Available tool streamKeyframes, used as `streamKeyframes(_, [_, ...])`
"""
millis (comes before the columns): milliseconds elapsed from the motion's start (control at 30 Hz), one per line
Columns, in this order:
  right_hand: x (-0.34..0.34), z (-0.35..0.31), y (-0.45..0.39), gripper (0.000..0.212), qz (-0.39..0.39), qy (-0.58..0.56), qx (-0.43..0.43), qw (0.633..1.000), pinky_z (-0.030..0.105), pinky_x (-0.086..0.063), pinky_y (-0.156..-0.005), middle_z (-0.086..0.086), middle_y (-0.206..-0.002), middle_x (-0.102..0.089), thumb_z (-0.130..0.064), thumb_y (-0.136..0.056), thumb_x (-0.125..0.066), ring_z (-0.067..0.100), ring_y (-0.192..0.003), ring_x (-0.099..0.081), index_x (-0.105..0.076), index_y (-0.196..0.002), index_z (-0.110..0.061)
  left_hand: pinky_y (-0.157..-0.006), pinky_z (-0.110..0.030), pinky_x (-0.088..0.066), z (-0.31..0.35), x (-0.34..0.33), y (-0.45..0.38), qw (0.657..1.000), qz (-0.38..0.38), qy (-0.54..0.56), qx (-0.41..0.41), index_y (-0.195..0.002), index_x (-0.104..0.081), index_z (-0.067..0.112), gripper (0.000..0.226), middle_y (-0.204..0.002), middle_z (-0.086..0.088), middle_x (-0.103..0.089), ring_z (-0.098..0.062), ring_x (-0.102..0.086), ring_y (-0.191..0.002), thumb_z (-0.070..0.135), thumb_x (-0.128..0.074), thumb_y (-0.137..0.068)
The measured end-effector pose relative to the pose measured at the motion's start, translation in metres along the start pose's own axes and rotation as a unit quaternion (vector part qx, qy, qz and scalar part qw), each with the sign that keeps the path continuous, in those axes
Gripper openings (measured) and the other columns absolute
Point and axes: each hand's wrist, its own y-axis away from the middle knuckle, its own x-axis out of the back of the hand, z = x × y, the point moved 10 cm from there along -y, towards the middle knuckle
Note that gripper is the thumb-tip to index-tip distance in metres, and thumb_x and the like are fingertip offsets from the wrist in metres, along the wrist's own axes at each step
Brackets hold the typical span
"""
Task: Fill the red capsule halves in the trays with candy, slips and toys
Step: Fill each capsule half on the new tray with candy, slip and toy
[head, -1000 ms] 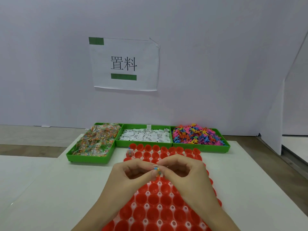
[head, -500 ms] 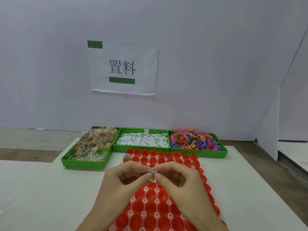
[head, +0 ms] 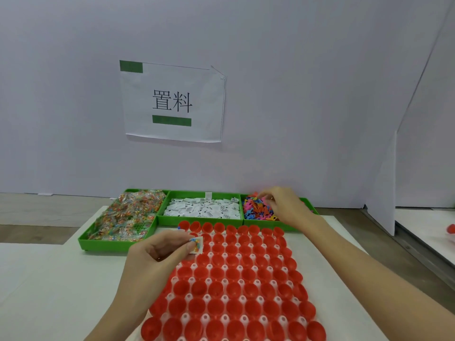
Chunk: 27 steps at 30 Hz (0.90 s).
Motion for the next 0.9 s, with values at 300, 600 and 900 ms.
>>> streamKeyframes(300, [-0.045, -0.008, -0.012, 0.030, -0.082, 0.085, 0.102, 0.988, 0.016, -0.044, -0.078, -0.012, -0.102, -0.069, -0.014, -0.093, -0.072, -0.005, -0.078, -0.054, -0.074, -0.122, -0.022, -0.073, -0.021, -0.061, 0.001, 0.003, -0.003, 1.000, 0.000, 0.004, -0.013, -0.088, -0.082, 0.015, 0.013, -0.090, -0.010, -0.080, -0.025, -0.078, -0.083, 0.007, -0.082, -0.078])
streamKeyframes(600, [-0.042, -0.020, -0.009, 0.016, -0.013, 0.113, 0.123, 0.986, 0.022, -0.045, -0.076, -0.003, -0.104, -0.073, -0.020, -0.097, -0.067, 0.015, -0.098, -0.066, -0.080, -0.106, -0.020, -0.075, -0.026, -0.062, -0.004, 0.008, -0.006, 1.000, 0.002, -0.010, -0.006, -0.090, -0.082, 0.017, 0.013, -0.091, -0.009, -0.080, -0.026, -0.078, -0.084, 0.011, -0.084, -0.078])
streamKeyframes(900, [0.012, -0.015, 0.043, 0.009, 0.137, -0.206, -0.019, 0.969, 0.013, -0.053, -0.078, -0.013, -0.089, -0.075, -0.021, -0.091, -0.075, -0.001, -0.084, -0.068, -0.081, -0.097, -0.025, -0.070, -0.023, -0.061, -0.001, 0.004, -0.001, 1.000, 0.005, -0.005, 0.004, -0.085, -0.082, 0.016, 0.012, -0.086, -0.010, -0.079, -0.025, -0.078, -0.080, 0.008, -0.084, -0.076])
